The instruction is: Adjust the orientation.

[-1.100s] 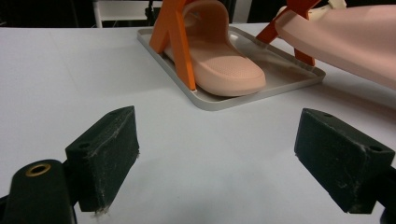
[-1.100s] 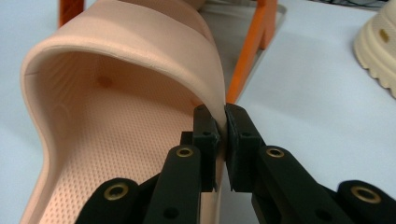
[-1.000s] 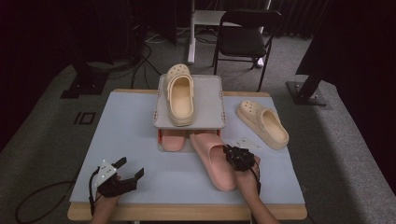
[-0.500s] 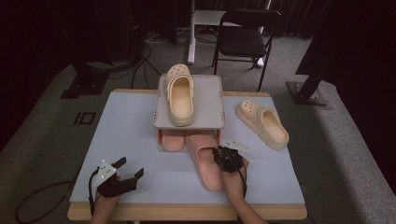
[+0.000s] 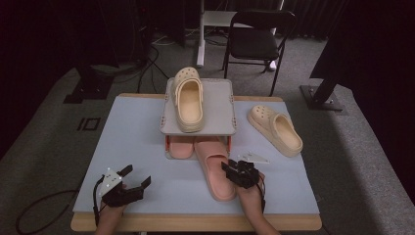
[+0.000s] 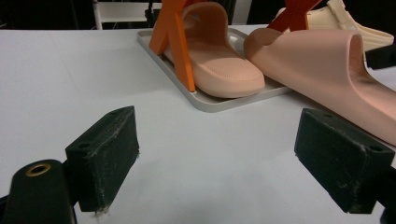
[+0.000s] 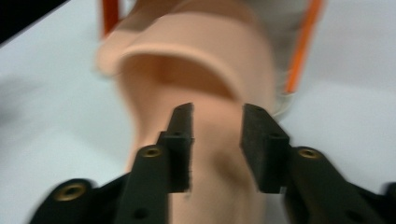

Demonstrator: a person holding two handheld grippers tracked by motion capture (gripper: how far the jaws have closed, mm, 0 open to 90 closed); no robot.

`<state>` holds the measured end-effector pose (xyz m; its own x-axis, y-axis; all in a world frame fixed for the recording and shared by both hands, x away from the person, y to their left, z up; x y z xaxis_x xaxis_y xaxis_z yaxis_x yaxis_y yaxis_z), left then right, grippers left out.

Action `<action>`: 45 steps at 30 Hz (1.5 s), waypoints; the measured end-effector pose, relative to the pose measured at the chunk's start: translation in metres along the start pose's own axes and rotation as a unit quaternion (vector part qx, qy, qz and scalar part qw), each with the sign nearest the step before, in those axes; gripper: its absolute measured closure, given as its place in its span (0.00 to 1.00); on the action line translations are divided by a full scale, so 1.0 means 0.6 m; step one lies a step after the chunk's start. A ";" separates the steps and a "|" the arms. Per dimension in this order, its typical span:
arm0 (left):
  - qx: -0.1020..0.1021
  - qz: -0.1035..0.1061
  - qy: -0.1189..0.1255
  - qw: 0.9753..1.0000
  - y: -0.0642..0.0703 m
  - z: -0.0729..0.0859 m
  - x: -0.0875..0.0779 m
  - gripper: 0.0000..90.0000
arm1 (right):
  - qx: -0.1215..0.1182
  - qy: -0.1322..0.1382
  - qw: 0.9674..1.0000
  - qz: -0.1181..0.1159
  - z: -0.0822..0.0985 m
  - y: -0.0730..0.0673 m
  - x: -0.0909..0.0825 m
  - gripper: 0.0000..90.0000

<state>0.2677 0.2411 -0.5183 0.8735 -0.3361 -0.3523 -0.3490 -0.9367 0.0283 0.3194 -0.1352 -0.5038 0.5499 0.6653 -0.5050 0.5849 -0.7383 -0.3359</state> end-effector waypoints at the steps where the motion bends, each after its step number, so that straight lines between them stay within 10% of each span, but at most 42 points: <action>1: -0.001 0.001 0.000 1.000 0.000 0.000 0.000 0.15 | -0.006 -0.003 1.000 -0.001 0.001 -0.004 -0.001 0.72; 11: -0.002 -0.001 0.000 1.000 -0.003 0.001 0.000 0.15 | -0.024 0.015 0.998 0.053 -0.002 0.000 -0.001 0.59; 27: 0.000 0.000 0.001 1.000 -0.002 0.000 0.000 0.15 | -0.014 0.021 0.994 0.107 -0.023 0.014 0.041 0.89; 45: -0.002 -0.002 0.003 1.000 -0.007 0.000 -0.002 0.15 | 0.031 0.064 0.985 0.159 -0.039 0.030 0.064 0.92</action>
<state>0.2679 0.2456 -0.5181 0.8768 -0.3330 -0.3468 -0.3440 -0.9385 0.0315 0.3646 -0.1204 -0.5106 0.7722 0.4052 -0.4893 0.3353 -0.9141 -0.2278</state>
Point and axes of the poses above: each handheld gripper's, and its own axes: x roughly forward along the jaws, z roughly out of its underside, y roughly to its right, the point moved 3 cm from there along x, roughly forward along the jaws, and after that the axes turned 11 degrees about -z, right-handed, at the moved point
